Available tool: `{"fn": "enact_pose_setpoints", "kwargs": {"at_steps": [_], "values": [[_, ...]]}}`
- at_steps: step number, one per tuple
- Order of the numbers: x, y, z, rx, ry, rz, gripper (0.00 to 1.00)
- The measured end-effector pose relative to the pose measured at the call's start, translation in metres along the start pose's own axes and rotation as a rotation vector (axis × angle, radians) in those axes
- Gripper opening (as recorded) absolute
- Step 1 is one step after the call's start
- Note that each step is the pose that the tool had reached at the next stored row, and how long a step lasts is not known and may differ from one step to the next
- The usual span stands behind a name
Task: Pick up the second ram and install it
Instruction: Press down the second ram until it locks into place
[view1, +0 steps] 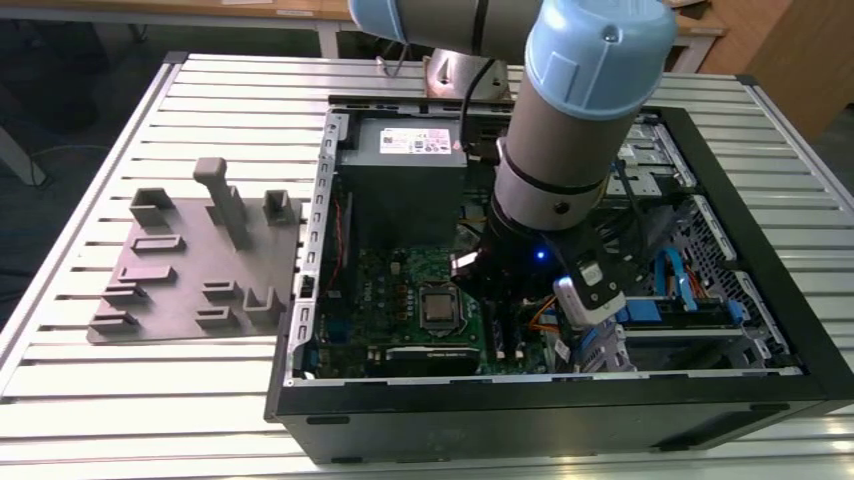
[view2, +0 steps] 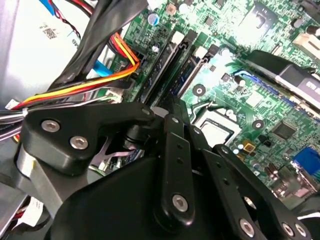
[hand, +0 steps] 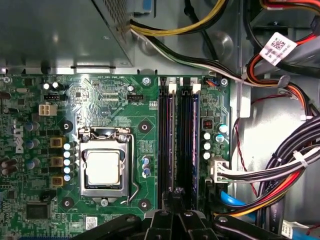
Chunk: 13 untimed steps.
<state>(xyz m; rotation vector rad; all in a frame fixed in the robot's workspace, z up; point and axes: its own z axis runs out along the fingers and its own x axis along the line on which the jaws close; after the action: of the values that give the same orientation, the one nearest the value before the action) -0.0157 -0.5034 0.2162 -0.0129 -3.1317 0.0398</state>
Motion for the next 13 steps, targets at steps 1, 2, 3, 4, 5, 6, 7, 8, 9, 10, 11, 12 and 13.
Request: {"fn": "enact_pose_setpoints", "kwargs": {"at_steps": [1, 2, 3, 4, 5, 6, 7, 8, 9, 10, 11, 12, 13], "values": [[0.0, -0.0001, 0.0003, -0.0002, -0.0001, 0.0, 0.1], [0.0, 0.0, 0.0003, -0.0003, -0.0001, 0.0, 0.1], [0.0, -0.0001, -0.0001, -0.0006, -0.0002, 0.0, 0.1], [-0.0001, 0.0001, -0.0016, -0.0023, -0.0007, 0.0, 0.1], [-0.0001, 0.0003, -0.0045, -0.0041, -0.0012, 0.0, 0.1], [0.0, -0.0001, -0.0096, -0.0021, -0.0006, 0.0, 0.1], [0.0001, -0.0005, -0.0148, -0.0003, -0.0001, 0.0, 0.1], [0.0001, -0.0005, -0.019, -0.0011, -0.0003, 0.0, 0.1], [0.0002, -0.0006, -0.0232, -0.0009, -0.0003, 0.0, 0.1], [0.0002, -0.0006, -0.0265, -0.0008, -0.0002, 0.0, 0.1], [0.0002, -0.0004, -0.0287, -0.001, -0.0002, 0.0, 0.1], [0.0002, 0.0008, -0.0297, -0.0019, -0.0003, 0.0, 0.1], [0.0001, 0.0031, -0.0303, -0.0016, -0.0002, 0.0, 0.1]]}}
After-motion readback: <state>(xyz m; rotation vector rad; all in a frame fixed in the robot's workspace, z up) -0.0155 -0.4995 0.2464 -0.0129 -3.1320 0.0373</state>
